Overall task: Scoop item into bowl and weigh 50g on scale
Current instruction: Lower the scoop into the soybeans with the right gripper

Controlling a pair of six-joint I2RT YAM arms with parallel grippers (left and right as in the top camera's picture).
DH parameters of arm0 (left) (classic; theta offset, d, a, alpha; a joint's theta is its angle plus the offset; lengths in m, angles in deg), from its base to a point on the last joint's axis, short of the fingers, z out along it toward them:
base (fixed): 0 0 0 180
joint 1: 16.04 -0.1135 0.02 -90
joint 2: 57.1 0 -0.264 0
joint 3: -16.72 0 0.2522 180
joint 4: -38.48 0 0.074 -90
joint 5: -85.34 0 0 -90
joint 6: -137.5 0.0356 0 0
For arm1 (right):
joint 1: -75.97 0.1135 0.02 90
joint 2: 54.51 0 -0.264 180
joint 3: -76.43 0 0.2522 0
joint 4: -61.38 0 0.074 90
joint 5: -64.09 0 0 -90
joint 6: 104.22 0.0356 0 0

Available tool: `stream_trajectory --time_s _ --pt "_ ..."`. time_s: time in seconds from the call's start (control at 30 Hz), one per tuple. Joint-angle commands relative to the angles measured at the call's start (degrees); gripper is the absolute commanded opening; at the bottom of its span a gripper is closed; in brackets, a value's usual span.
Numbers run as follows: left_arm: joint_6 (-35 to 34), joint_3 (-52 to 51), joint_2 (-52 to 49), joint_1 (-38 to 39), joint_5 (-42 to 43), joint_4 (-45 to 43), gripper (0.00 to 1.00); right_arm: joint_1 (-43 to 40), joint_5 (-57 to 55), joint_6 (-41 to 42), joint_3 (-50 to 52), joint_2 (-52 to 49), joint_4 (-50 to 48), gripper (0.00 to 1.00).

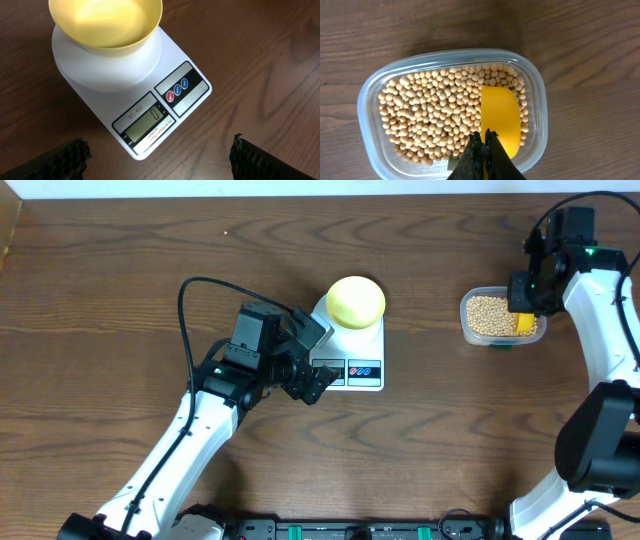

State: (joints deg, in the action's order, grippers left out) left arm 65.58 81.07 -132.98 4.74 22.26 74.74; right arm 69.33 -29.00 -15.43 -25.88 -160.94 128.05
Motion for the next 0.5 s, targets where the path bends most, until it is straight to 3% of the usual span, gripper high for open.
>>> stream_trajectory --time_s 0.0,0.47 --pt "0.9 -0.5 -0.5 -0.2 0.9 0.1 0.92 -0.1 -1.2 0.8 0.8 -1.5 0.1 0.01" --pt "0.9 -0.5 -0.5 -0.2 0.9 0.1 0.92 -0.2 9.5 0.0 1.4 -1.5 -1.5 0.01"
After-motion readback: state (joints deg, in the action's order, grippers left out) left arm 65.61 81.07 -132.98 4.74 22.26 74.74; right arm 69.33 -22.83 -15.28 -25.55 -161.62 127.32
